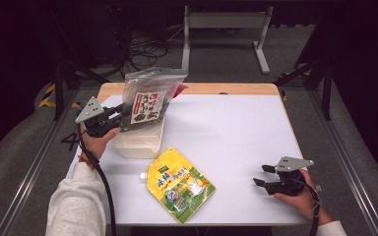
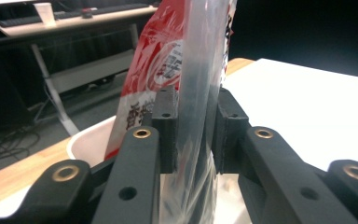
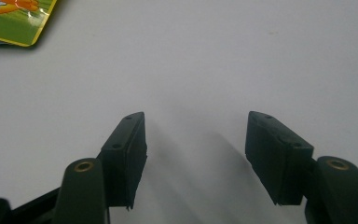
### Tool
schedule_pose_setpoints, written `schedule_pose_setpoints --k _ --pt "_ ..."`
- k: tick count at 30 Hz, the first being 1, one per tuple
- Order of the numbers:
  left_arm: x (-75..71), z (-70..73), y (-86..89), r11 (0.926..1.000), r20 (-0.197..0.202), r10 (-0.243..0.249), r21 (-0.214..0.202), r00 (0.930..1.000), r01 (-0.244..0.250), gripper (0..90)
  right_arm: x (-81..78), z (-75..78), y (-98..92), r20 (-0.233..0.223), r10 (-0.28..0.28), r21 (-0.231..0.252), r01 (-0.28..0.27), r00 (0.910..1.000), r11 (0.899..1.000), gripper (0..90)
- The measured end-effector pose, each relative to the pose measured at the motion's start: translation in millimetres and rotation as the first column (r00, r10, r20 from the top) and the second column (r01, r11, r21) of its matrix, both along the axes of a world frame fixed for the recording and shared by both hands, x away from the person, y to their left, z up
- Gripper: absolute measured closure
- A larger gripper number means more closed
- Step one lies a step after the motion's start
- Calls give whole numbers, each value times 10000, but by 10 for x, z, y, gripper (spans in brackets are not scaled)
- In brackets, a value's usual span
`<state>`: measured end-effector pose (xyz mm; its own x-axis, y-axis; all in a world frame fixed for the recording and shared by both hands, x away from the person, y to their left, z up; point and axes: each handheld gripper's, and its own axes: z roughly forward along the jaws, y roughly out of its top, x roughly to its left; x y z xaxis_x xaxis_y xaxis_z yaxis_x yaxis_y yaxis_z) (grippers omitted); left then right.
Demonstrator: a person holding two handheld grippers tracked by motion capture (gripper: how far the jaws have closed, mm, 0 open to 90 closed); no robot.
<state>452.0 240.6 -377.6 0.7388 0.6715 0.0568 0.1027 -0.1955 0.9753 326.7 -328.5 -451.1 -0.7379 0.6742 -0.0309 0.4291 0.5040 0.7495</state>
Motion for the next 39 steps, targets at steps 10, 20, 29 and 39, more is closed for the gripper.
schedule_pose_setpoints --k 10,20,29,39 --pt "-117 -4 94 9962 -194 192 854 9996 -175 679 4 -5 16 -63 94 -32 -94 9999 10000 378" --pt "-219 -161 146 9926 -601 612 1086 9963 -544 671 14 -22 29 -172 94 -128 -97 9998 9999 370" --pt "-214 -219 176 9836 -998 623 1749 9931 -441 815 22 -27 43 -222 124 -148 -128 9997 9998 367" --pt "-226 -331 221 9917 -1183 468 1247 9919 -320 860 31 -29 63 -237 189 -163 -192 9995 9997 366"
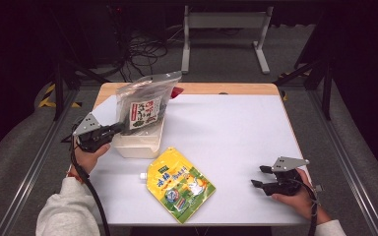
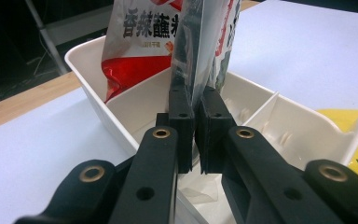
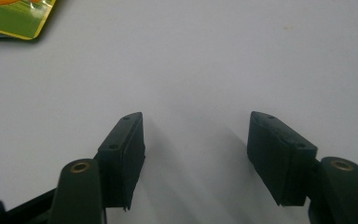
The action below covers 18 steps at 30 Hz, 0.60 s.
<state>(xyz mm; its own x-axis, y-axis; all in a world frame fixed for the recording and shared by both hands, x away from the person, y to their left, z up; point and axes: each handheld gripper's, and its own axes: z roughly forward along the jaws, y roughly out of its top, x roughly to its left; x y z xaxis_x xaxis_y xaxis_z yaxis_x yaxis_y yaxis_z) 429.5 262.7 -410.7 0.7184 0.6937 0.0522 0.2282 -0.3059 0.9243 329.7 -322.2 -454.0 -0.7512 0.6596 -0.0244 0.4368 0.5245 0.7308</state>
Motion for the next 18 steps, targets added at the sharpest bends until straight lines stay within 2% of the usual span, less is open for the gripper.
schedule_pose_setpoints --k 10,17,18 --pt "-28 -66 15 9993 -45 209 -303 9998 -210 862 8 23 22 86 70 49 -71 9999 10000 364" --pt "-44 -69 1 9975 -98 467 -520 9989 -471 849 10 47 30 217 69 113 -72 9997 9999 362" --pt "-48 -63 0 9979 -92 463 -456 9989 -467 846 10 50 30 237 61 113 -64 9997 9999 362"
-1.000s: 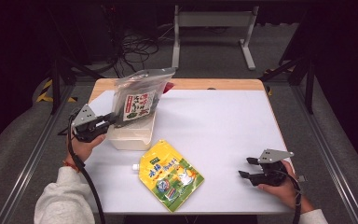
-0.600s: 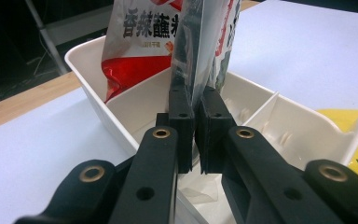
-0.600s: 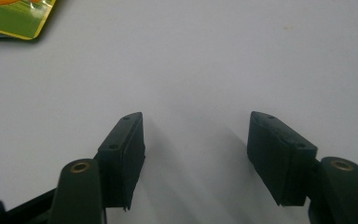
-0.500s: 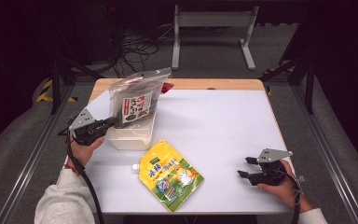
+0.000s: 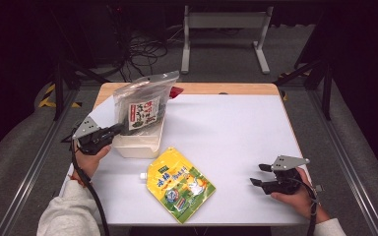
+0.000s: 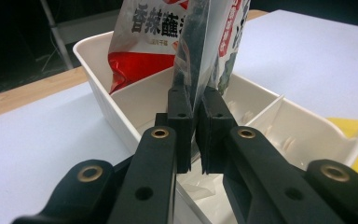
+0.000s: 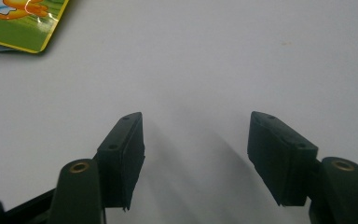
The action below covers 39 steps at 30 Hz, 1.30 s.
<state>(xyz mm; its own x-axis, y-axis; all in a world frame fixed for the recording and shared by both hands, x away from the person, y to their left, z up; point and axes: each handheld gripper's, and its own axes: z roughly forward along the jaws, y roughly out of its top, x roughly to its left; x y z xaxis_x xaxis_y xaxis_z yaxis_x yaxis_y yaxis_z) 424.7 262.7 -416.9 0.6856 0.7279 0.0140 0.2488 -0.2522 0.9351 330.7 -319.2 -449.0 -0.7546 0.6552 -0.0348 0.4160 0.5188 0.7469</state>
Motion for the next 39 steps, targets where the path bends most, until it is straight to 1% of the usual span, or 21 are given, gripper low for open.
schedule_pose_setpoints --k 6,8,12,14,16,19,22,24,27,30,32,35,37,38,39 --pt "-10 16 -18 9997 21 238 64 9997 -238 839 1 1 -3 19 -118 -106 118 9999 9999 362" --pt "-17 22 -23 9996 26 278 77 9996 -278 823 -5 6 3 34 -91 -118 91 10000 9999 363" --pt "-34 35 -30 9996 84 283 43 9996 -283 793 -11 14 13 68 -44 -126 45 10000 9999 362" --pt "-53 49 -36 9996 194 296 41 9994 -297 791 -9 7 20 44 -32 -141 32 10000 9999 362" --pt "-57 52 -33 9996 201 270 -2 9994 -270 785 -7 4 21 29 -20 -142 20 10000 9999 362" --pt "-78 70 -32 9998 325 209 -68 9993 -207 769 -2 5 21 84 -75 -166 77 9999 9998 357" --pt "-89 76 -26 9996 355 255 -126 9990 -251 762 2 7 18 95 -113 -167 115 9999 9998 357" --pt "-102 87 -14 9991 422 351 -271 9985 -340 742 4 8 18 115 -137 -177 139 9998 9997 356" --pt "-123 111 -3 9980 521 496 -410 9974 -475 664 4 10 24 148 -131 -188 133 9998 9997 345" --pt "-143 136 -2 9977 642 429 -552 9970 -394 637 7 12 26 180 -178 -163 181 9997 9997 335" --pt "-157 151 -16 9976 693 369 -611 9969 -326 639 5 12 26 183 -181 -161 184 9997 9997 334" --pt "-156 161 -29 9975 699 389 -615 9968 -346 617 5 10 28 181 -178 -172 181 9997 9997 332" --pt "-145 163 -52 9971 699 453 -639 9965 -408 584 8 7 31 174 -180 -192 183 9997 9996 330" --pt "-133 160 -72 9978 659 393 -558 9971 -357 570 8 7 35 182 -155 -180 158 9997 9997 329" --pt "-133 160 -72 9978 659 393 -558 9971 -357 578 8 7 35 184 -159 -181 163 9997 9997 329"
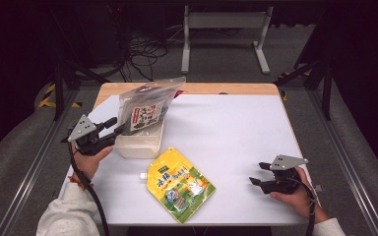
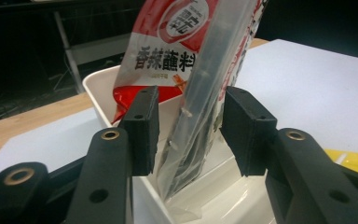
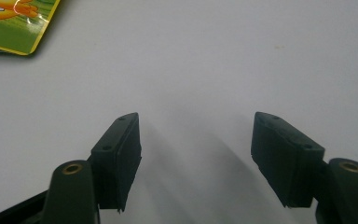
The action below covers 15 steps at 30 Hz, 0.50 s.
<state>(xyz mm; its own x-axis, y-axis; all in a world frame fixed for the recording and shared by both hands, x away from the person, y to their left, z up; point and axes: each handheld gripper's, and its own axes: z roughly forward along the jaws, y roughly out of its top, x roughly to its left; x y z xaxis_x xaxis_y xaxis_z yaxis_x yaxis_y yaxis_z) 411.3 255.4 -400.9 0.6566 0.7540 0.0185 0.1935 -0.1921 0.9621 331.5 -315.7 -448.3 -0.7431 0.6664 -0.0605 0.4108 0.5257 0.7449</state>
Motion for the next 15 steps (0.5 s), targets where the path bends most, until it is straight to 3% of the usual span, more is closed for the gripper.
schedule_pose_setpoints --k 7,8,11,15 --pt "31 -9 -44 9991 -5 129 414 9999 -129 760 4 -9 3 -52 -4 10 4 10000 10000 328" --pt "32 -10 -46 9981 16 170 594 9999 -171 876 5 -16 5 -85 -1 3 1 10000 10000 328" --pt "31 -1 -66 9958 6 310 863 9995 -309 899 5 -21 8 -120 6 -3 -6 9999 10000 328" --pt "41 -29 -19 9974 -126 124 713 9998 -115 900 6 -25 12 -143 39 -7 -39 9999 10000 328"
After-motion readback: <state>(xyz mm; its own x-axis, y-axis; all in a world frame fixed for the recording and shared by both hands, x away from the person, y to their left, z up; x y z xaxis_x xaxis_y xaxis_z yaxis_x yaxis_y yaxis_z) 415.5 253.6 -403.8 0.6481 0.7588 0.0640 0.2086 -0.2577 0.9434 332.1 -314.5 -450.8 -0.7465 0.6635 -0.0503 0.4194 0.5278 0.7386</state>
